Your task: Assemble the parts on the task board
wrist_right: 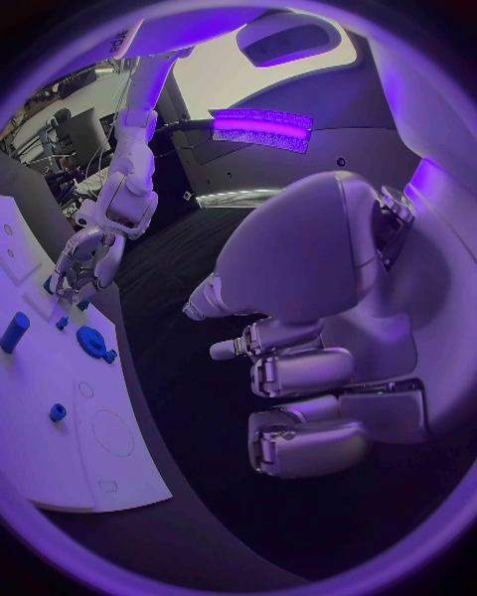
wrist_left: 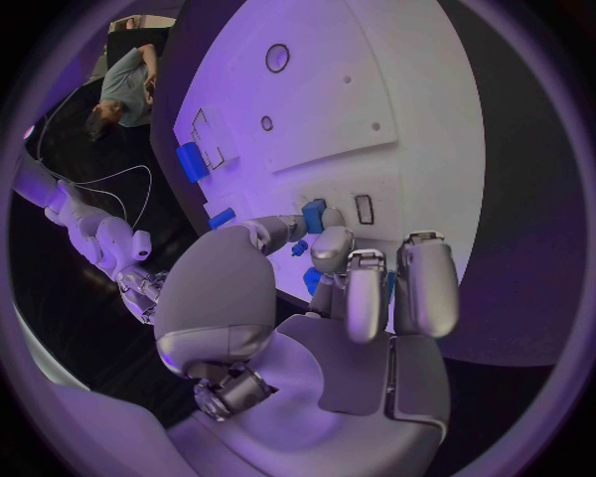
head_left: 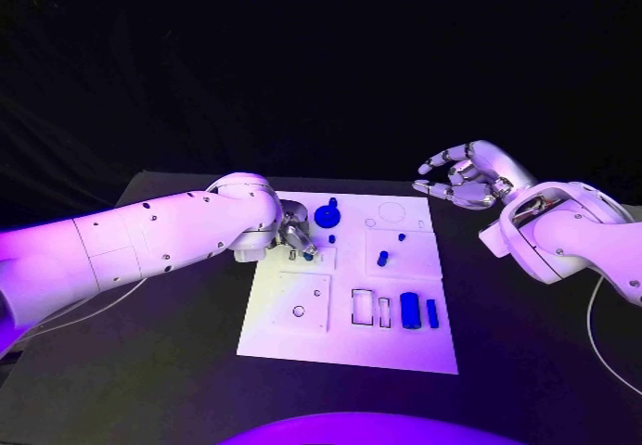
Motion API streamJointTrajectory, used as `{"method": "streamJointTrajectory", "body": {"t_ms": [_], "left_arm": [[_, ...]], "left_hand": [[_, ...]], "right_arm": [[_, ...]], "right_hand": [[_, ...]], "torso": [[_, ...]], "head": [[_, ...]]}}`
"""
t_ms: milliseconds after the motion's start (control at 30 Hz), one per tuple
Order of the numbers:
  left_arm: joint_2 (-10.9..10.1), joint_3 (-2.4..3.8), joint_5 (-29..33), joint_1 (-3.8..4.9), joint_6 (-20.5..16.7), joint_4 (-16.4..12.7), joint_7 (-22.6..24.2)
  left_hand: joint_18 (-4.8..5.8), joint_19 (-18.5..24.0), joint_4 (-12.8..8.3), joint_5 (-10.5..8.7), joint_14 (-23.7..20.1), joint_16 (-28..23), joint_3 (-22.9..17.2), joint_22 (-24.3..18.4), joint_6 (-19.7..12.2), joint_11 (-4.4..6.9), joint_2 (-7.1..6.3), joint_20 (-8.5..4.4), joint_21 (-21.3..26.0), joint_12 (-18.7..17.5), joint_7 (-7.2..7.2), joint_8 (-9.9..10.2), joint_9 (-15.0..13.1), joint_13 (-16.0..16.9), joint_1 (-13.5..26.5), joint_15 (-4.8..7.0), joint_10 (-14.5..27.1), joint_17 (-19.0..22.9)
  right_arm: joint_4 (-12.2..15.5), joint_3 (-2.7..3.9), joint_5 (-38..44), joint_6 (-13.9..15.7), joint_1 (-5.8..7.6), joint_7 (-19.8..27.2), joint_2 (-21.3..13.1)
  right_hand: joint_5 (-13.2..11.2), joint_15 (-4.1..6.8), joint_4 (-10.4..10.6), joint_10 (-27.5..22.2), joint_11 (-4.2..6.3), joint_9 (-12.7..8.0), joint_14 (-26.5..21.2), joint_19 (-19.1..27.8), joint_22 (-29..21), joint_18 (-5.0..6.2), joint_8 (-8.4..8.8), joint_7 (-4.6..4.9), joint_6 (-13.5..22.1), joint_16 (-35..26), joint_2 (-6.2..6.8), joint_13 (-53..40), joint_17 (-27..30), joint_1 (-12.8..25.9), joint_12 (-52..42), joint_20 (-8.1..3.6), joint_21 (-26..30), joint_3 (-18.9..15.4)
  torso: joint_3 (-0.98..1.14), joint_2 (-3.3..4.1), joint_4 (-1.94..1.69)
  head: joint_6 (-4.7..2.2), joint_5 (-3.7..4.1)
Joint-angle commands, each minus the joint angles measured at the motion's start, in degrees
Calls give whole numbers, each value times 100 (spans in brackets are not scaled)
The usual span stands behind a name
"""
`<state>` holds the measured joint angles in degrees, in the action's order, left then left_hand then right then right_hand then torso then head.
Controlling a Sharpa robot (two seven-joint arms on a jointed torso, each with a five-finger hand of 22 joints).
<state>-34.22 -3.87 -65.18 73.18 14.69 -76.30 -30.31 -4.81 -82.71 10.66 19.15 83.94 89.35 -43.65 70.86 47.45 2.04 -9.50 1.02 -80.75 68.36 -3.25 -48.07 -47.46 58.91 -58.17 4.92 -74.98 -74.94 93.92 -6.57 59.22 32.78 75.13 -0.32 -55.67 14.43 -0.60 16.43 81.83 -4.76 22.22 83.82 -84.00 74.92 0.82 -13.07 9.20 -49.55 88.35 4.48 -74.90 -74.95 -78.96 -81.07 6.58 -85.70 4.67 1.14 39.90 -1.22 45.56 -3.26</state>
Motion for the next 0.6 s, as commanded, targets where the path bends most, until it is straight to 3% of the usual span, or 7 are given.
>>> {"method": "streamJointTrajectory", "body": {"t_ms": [33, 600], "left_arm": [[45, -13, 42, -29, 199, -3, 2], [44, -15, 49, -35, 287, 49, 2]], "left_hand": [[107, -12, -697, -28, 597, 43, -704, 9, 140, 19, 10, -39, -21, 41, 151, -3, -13, 16, 118, 58, -43, -1478], [118, -40, -68, -80, 603, 58, 243, 61, 318, 63, -19, -73, -28, 108, 207, 9, 32, 70, 707, 97, -76, -1497]], "right_arm": [[-2, 0, 68, 1, -15, 11, 6], [-4, 0, 59, 26, -49, 37, 0]], "right_hand": [[20, 35, 17, 2, 33, -6, 482, -346, 1229, 38, -24, 1, -43, -28, -17, -595, -892, 57, 17, -29, 23, 5], [1, 38, 28, -14, 34, -12, 477, -335, 1217, 43, -36, -1, -37, -36, -7, -574, -873, 156, 38, -32, 46, -26]], "torso": [[1, 4, -8], [-7, -3, -8]], "head": [[10, 18], [23, 18]]}}
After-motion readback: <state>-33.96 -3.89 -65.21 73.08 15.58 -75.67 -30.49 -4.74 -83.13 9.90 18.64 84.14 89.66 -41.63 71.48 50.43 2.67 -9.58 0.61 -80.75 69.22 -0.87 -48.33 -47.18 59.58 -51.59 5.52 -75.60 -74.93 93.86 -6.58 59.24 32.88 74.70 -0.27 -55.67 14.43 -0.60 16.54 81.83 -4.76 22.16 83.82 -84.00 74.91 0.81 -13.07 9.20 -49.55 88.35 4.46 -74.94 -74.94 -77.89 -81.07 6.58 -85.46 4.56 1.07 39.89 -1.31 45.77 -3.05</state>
